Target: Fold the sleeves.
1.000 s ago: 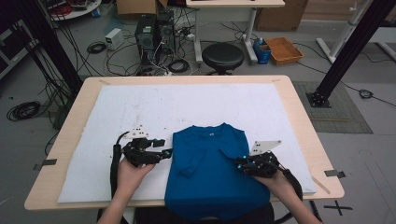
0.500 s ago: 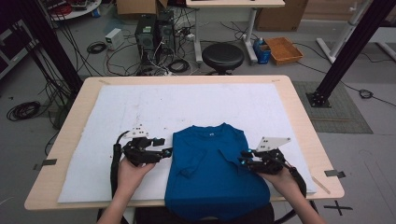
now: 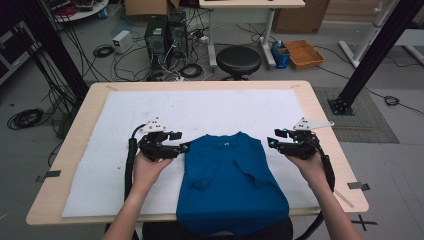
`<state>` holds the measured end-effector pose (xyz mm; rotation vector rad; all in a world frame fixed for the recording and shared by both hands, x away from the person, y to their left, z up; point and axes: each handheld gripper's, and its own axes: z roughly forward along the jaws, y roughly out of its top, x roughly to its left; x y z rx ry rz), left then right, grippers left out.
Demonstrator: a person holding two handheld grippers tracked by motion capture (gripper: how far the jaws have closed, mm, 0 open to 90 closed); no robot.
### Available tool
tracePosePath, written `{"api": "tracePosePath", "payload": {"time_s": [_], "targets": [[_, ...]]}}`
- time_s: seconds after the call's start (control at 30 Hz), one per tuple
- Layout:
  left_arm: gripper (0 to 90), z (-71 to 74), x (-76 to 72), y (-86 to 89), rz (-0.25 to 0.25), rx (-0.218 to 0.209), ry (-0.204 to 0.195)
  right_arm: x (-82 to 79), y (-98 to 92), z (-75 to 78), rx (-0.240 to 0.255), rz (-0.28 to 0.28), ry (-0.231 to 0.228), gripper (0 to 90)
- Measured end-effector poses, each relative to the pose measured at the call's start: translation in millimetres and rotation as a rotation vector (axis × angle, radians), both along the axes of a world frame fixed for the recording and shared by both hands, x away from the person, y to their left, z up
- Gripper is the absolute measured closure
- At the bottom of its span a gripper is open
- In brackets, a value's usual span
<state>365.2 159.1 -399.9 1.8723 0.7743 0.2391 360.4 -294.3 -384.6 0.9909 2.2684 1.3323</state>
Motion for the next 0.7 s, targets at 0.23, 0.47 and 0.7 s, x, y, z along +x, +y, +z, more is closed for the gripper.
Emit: {"api": "tracePosePath", "payload": {"time_s": [0.23, 0.47, 0.7], "targets": [[38.2, -2.9, -0.8, -1.3, 0.01, -0.015, -0.015, 0.4, -12.5, -3.4, 0.026, -0.03, 0.0, 44.3], [37.7, -3.0, -3.8, -0.9, 0.015, -0.01, -0.026, -0.7, -15.8, -6.0, 0.028, -0.033, 0.008, 41.9], [37.7, -2.1, -5.0, -1.2, 0.01, -0.02, -0.03, -1.3, -15.4, -6.5, 0.024, -0.034, 0.005, 41.1]]}}
